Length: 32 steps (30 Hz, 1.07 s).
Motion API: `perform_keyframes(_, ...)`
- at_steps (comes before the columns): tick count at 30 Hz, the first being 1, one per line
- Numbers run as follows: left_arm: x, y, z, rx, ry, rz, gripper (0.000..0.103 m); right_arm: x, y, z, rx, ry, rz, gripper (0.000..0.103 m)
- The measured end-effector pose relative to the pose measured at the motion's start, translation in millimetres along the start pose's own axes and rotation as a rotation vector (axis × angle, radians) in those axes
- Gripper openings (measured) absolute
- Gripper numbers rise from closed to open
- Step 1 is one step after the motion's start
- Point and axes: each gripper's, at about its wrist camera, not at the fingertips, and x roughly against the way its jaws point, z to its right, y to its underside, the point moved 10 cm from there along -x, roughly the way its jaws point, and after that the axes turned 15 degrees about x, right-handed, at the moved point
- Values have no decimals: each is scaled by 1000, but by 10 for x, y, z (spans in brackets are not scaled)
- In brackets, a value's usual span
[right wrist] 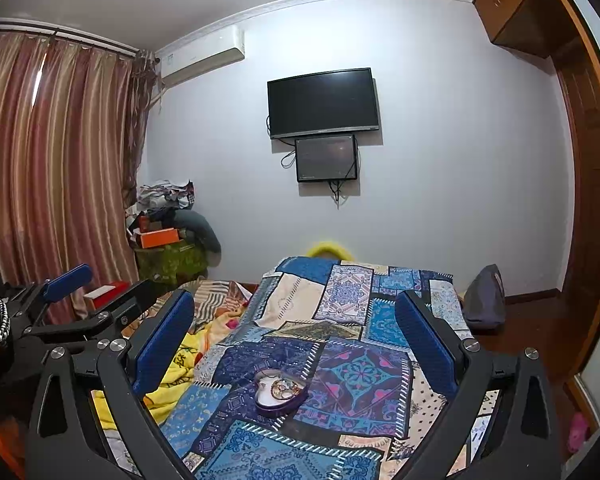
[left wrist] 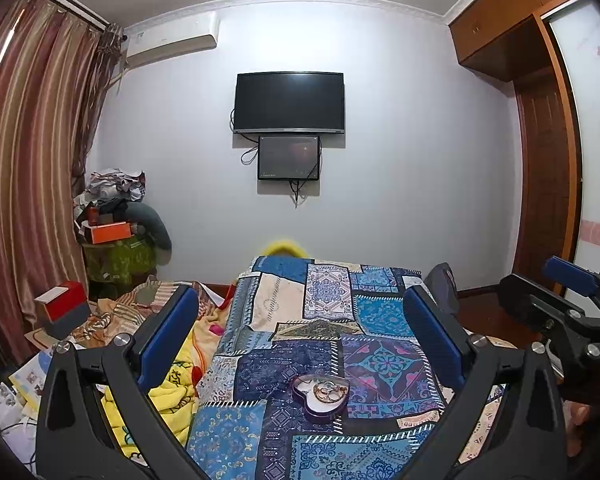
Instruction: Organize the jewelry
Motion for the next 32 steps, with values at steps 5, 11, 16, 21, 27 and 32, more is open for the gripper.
perform_keyframes(5, 6, -5, -13, 11, 13, -4, 103, -10, -4, 24, -2, 3, -1, 100)
perform_keyframes(11, -15, 18, -18, 19, 32, -24, 103, -12, 8, 31, 4, 10, 2, 100)
perform_keyframes(16, -22, 41, -27, 29, 36, -33, 103, -24, 5, 35, 18, 21, 0, 100)
perform_keyframes(21, -49, 57, -50, 37, 38, -48, 103, -22, 5, 38, 18, 25, 1, 100)
perform_keyframes(27, -57, 78, -65, 54, 59, -62, 103, -53, 36, 61, 13, 28, -9, 100)
perform_keyframes(32, -67, 87, -98, 53, 48, -60, 103, -69, 49, 57, 14, 29, -14, 100)
